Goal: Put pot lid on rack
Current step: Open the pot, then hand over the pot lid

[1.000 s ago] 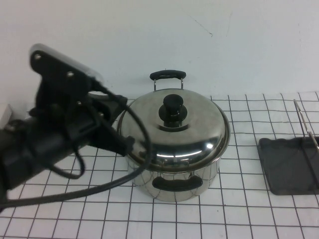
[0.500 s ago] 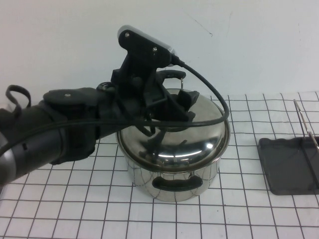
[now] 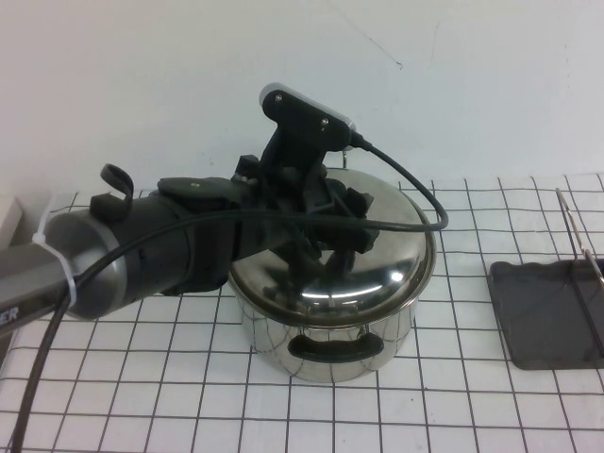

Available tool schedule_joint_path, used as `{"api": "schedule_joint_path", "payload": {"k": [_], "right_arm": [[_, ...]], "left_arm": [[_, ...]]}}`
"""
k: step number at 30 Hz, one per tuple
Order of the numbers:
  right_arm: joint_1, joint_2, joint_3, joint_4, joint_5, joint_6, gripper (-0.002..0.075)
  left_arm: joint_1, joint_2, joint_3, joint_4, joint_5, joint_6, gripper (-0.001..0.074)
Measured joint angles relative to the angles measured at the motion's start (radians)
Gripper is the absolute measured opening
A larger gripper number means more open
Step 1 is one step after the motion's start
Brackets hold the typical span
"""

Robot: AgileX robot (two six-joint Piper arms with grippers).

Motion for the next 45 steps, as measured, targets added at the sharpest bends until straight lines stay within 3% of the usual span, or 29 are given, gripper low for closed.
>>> {"api": "schedule_joint_path", "payload": {"k": [3,4,20,28,31,40,45], "right_arm": [[0.0,0.0,0.0,0.0,0.0,0.0,-0.0002],[0.0,0.0,0.0,0.0,0.0,-0.002,-0.0002],[0.0,0.0,-0.057,0.0,-0.018,-0.082,-0.0002],[0.0,0.086,-0.144,0.157,-0.02,-0.143,0.0002],[0.0,0.164,-0.192,0.258,-0.016,-0.232,0.0048],[0.0,0.463,-0.417,0.603,0.038,-0.579,0.0342],[0.0,0.647,-0.53,0.894,0.173,-0.852,0.0397]], "left_arm": [[0.0,0.002,-0.001,0.0,-0.008,0.0,0.033],[0.0,0.002,-0.002,0.0,-0.009,0.0,0.0318],[0.0,-0.136,-0.019,-0.005,0.0,0.083,0.0317],[0.0,-0.198,-0.071,0.009,0.244,0.041,0.0317],[0.0,-0.199,-0.073,0.019,0.284,-0.088,0.0317],[0.0,-0.199,-0.077,0.025,0.275,-0.383,0.0317],[0.0,-0.199,-0.077,0.025,0.306,-0.434,0.0317]]}}
